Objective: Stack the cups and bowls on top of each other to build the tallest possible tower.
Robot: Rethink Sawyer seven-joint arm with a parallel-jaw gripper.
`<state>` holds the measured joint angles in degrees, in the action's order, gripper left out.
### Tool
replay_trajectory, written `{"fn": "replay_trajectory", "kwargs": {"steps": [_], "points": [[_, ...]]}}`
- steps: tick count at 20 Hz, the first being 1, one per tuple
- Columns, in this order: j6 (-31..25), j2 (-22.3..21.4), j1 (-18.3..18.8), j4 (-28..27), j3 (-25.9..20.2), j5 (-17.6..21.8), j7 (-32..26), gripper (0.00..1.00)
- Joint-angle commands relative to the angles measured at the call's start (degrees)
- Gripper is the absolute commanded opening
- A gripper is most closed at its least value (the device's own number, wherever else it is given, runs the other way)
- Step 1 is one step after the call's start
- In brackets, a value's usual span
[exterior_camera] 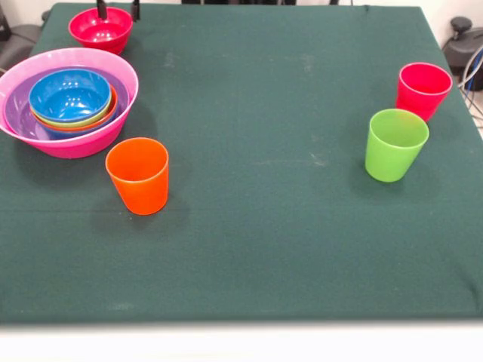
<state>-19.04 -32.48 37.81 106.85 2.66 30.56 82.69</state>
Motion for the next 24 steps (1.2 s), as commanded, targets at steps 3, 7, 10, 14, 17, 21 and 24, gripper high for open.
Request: {"fn": "replay_trajectory", "kwargs": {"steps": [3,7,10,14,17,21,24], "points": [[4.26,6.48,-3.56,0.55,-4.07,-1.01,9.28,1.0],[6.86,10.38,-4.97,-2.46,-1.57,0.35,10.1,1.0],[9.22,13.65,-5.13,-4.71,-0.26,0.88,9.79,1.0],[11.47,17.09,-5.66,-7.04,0.71,0.45,9.73,1.0],[13.09,19.82,-7.08,-9.29,2.04,-0.1,10.06,1.0],[13.91,21.48,-10.17,-10.92,5.15,-0.12,10.47,1.0],[12.34,21.81,-11.61,-11.61,6.51,-0.54,9.92,0.0]]}}
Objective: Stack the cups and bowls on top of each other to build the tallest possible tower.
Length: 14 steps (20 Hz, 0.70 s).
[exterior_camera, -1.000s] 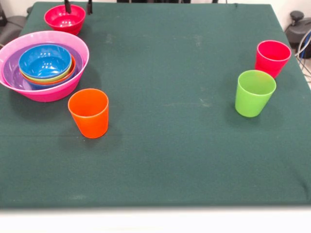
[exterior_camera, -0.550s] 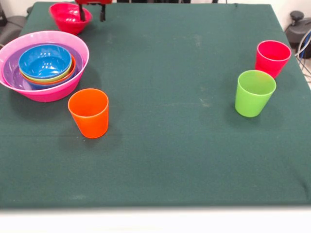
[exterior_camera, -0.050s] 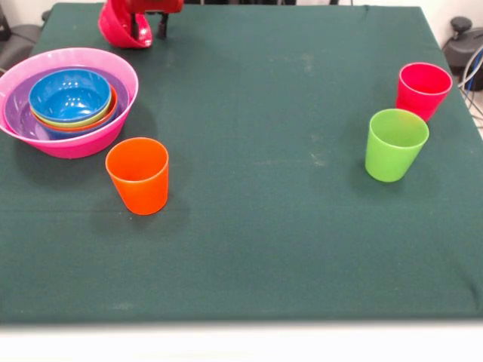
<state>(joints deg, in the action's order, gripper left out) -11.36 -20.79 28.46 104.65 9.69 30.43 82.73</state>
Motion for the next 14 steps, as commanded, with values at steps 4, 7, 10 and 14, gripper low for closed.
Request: {"fn": "replay_trajectory", "kwargs": {"steps": [4,7,10,14], "points": [[3.02,10.2,-3.63,-10.02,0.71,-0.61,9.58,0.0],[2.48,10.17,-4.02,-10.33,1.17,-0.92,9.19,0.0],[1.45,9.91,-4.29,-10.58,1.34,-1.27,8.78,0.0],[-0.62,9.51,-4.63,-11.56,1.55,-1.23,7.61,0.0]]}}
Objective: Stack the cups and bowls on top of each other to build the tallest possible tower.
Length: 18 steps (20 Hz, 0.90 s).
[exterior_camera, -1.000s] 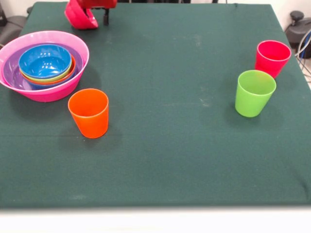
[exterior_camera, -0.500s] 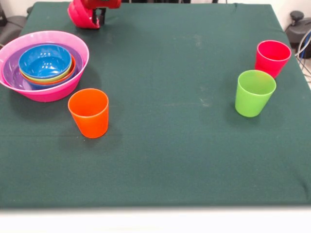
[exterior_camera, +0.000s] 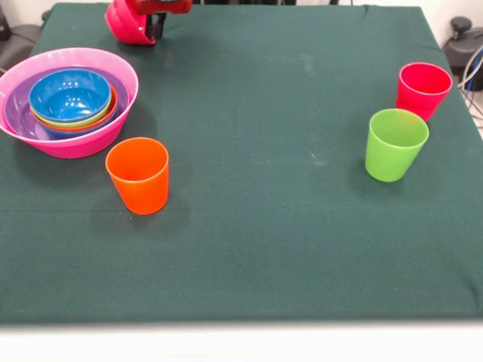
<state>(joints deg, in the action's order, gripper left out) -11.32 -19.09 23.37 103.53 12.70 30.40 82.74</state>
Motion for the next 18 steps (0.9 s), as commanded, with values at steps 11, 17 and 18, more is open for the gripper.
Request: {"fn": "replay_trajectory", "kwargs": {"steps": [11,17,18], "points": [[-21.78,-8.99,2.53,-6.59,-5.22,-4.74,-2.19,0.0],[-25.48,-10.48,3.16,-7.2,-6.3,-3.62,-1.87,0.0],[-25.99,-10.87,3.31,-7.1,-6.54,-3.4,-1.84,0.0]]}}
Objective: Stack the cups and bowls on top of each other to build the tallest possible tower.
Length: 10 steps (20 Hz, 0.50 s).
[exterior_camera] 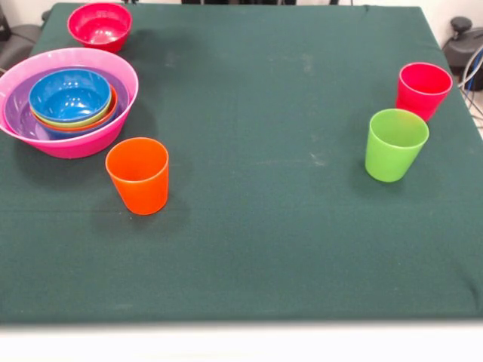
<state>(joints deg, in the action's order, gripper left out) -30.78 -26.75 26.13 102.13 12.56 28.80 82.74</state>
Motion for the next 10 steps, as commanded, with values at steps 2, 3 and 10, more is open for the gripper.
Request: {"fn": "replay_trajectory", "kwargs": {"steps": [2,3,10], "points": [[-6.68,-3.14,0.99,-5.88,-6.79,-1.22,-1.59,0.0],[-6.7,-3.08,1.12,-5.95,-6.94,-0.91,-1.42,0.0],[-5.59,-3.46,2.12,-5.27,-7.82,-0.15,-1.14,0.0]]}}
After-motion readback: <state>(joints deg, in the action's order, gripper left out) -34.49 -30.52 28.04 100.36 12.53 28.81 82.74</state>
